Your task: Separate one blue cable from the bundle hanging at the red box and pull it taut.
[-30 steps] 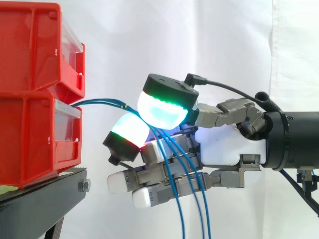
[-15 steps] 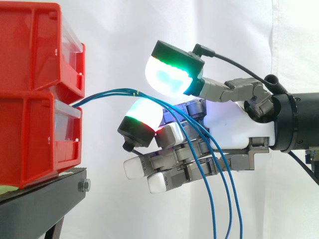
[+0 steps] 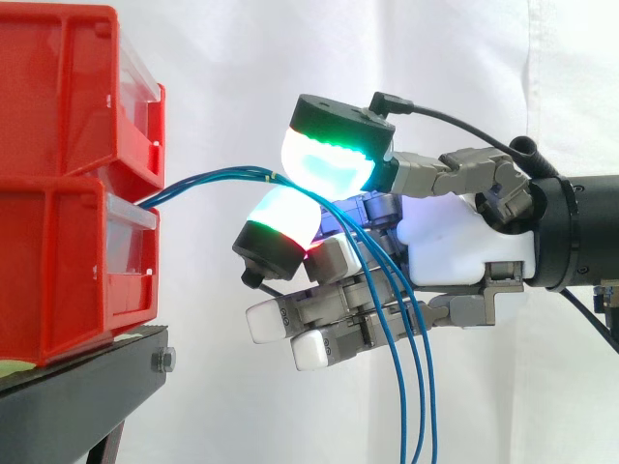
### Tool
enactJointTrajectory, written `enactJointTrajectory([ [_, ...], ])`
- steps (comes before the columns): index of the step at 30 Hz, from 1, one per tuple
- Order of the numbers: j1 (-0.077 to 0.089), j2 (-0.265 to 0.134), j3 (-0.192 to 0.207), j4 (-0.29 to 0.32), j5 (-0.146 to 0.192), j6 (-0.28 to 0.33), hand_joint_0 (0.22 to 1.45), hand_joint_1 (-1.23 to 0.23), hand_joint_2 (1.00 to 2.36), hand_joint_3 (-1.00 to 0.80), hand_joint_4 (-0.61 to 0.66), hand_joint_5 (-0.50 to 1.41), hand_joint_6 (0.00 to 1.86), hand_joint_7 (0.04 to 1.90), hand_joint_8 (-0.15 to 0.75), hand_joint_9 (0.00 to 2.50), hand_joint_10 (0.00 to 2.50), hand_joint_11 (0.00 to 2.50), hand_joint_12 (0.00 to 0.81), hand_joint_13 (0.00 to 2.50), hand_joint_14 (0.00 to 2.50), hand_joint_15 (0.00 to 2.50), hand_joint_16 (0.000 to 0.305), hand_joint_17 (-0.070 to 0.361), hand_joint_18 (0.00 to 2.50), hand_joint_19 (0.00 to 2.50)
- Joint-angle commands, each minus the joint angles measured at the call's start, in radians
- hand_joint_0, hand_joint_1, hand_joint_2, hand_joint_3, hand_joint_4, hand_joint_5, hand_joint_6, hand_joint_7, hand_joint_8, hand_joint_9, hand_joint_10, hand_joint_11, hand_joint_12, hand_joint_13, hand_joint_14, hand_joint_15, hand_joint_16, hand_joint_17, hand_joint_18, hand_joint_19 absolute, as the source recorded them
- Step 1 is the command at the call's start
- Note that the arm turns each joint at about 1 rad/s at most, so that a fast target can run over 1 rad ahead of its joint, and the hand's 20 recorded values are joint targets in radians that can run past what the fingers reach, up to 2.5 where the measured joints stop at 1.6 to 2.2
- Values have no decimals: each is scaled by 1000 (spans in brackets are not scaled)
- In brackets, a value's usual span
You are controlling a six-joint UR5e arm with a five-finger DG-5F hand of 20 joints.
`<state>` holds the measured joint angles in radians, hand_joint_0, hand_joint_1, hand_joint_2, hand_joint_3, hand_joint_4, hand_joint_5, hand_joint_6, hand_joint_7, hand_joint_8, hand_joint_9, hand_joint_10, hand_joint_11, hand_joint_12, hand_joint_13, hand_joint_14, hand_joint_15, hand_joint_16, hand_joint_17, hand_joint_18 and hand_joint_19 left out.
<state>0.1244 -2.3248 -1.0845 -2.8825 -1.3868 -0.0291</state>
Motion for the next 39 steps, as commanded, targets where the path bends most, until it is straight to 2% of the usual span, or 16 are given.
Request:
enactJointTrajectory([
  [1,0,-1,0,-1,2,0,816,-868,1012,-392,98,-221,897,1352,322,1024,23,903,288,798,11,302,33,75,692,466],
  [3,0,1,0,-1,2,0,833,-877,1000,-500,105,-215,894,1334,319,1050,22,898,290,814,11,297,33,75,706,457],
  [10,1,-1,-2,-4,3,0,778,-953,1000,-500,126,-190,898,1367,310,1077,24,918,290,844,12,301,33,73,761,400],
  [19,0,-1,-2,-4,5,0,613,-998,1000,-500,138,-171,899,1320,321,1136,25,913,285,872,13,325,32,72,771,429],
  [23,0,-1,-2,-4,5,0,554,-919,1000,-500,151,-167,890,1280,327,1151,24,914,294,884,12,322,34,76,780,438],
  [25,0,-2,-2,-4,5,0,576,-805,1000,-500,146,-164,882,1271,332,1160,24,893,295,887,14,327,33,74,774,450],
  [27,0,-2,-2,-4,5,0,613,-727,1000,-500,121,-164,869,1367,326,1170,24,888,288,885,14,329,32,72,768,463],
  [29,1,-1,-2,-4,5,0,630,-724,1000,-500,97,-165,870,1365,330,1172,23,901,292,883,12,323,32,73,769,466],
  [38,0,-2,-2,0,5,0,593,-699,1022,-245,56,-186,849,1370,312,1049,23,732,316,812,12,319,37,84,730,518],
  [39,0,-2,-3,0,5,0,591,-698,1026,-172,63,-197,848,1368,315,1027,22,725,318,812,12,323,38,85,729,520],
])
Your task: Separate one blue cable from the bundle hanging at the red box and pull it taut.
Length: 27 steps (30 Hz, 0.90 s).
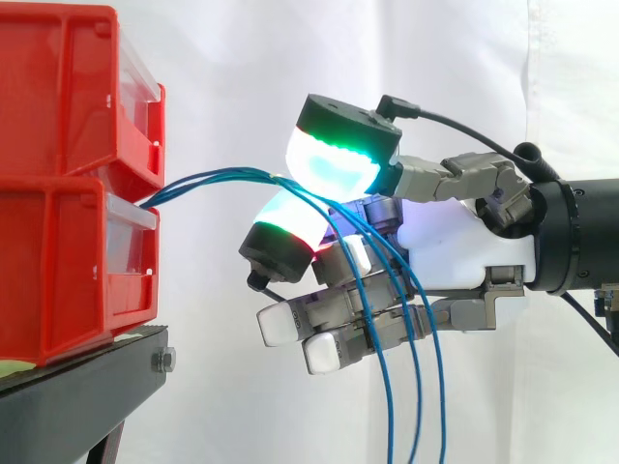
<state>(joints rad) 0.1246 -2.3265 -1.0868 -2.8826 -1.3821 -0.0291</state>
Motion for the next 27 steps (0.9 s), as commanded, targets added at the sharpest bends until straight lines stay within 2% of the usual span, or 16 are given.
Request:
enactJointTrajectory([
  [1,0,-1,-1,2,0,0,590,-704,1027,-144,61,-199,849,1373,317,1021,22,734,320,811,12,329,38,85,729,510],
  [4,1,-1,1,2,0,0,591,-710,1029,-94,60,-208,847,1359,311,996,19,709,318,801,12,323,38,86,727,514],
  [9,3,-1,-1,2,3,0,582,-623,1023,-120,98,-200,795,1351,306,983,21,662,315,765,13,317,40,90,708,556],
  [13,4,-1,-1,8,5,0,583,-621,1023,-119,100,-200,796,1329,310,978,21,681,315,751,11,309,40,91,707,543],
  [17,4,-1,-1,8,5,0,600,-687,1027,-105,134,-204,799,1341,314,966,22,736,309,734,11,303,40,90,707,525],
  [19,4,-1,-1,8,5,0,619,-718,1025,-173,152,-215,821,1333,315,958,22,745,303,724,11,298,39,87,704,518],
  [21,4,-1,-1,9,5,0,615,-748,1016,-325,154,-215,840,1316,317,963,22,751,296,724,11,303,38,86,710,514],
  [27,4,-1,-2,9,5,0,601,-648,1006,-434,167,-189,821,1319,316,996,21,727,283,726,11,294,37,84,715,521],
])
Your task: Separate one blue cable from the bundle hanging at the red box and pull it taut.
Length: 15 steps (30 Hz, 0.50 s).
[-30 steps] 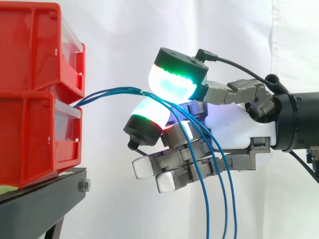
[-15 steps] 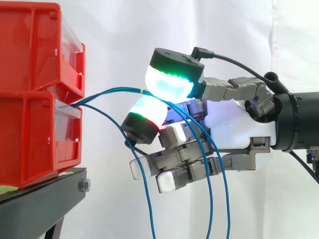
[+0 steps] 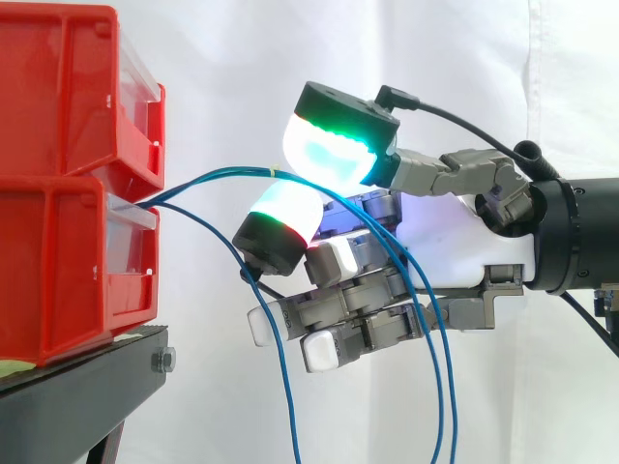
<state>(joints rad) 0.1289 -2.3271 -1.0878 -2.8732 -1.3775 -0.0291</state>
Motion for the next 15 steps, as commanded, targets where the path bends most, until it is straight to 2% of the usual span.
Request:
enactJointTrajectory([
  [1,0,0,-1,0,0,0,599,-645,1008,-419,156,-187,819,1329,321,996,22,740,283,725,12,301,37,84,715,519],
  [7,0,0,-1,0,0,0,602,-705,1025,-192,129,-192,830,1435,327,968,19,740,274,701,10,288,37,83,718,513],
  [10,0,0,-1,0,0,0,629,-768,1030,-107,120,-220,866,1368,318,911,19,740,272,661,10,279,37,83,716,514],
  [15,2,0,-1,0,0,0,710,-854,1030,-155,131,-229,869,1364,306,875,21,760,270,644,10,269,37,84,697,478],
])
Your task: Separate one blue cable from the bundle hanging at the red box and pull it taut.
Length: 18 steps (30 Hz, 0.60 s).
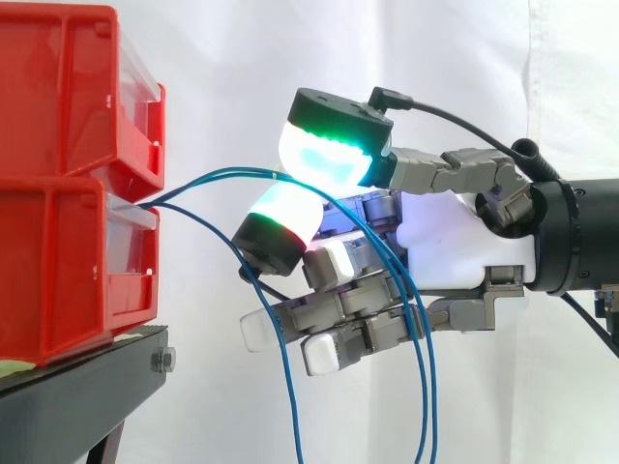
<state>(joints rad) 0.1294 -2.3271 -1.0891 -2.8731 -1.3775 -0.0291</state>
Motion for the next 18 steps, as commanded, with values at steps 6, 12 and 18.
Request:
enactJointTrajectory([
  [6,1,0,0,0,0,0,817,-901,1000,-500,144,-220,874,1347,295,883,22,767,265,661,10,267,36,82,684,465],
  [12,1,0,-2,0,0,0,784,-918,1000,-500,141,-209,875,1354,299,927,22,780,273,704,10,269,36,81,726,424],
  [18,1,0,-2,0,0,0,675,-982,1000,-500,145,-200,876,1336,299,941,23,776,285,725,10,279,36,81,733,440],
])
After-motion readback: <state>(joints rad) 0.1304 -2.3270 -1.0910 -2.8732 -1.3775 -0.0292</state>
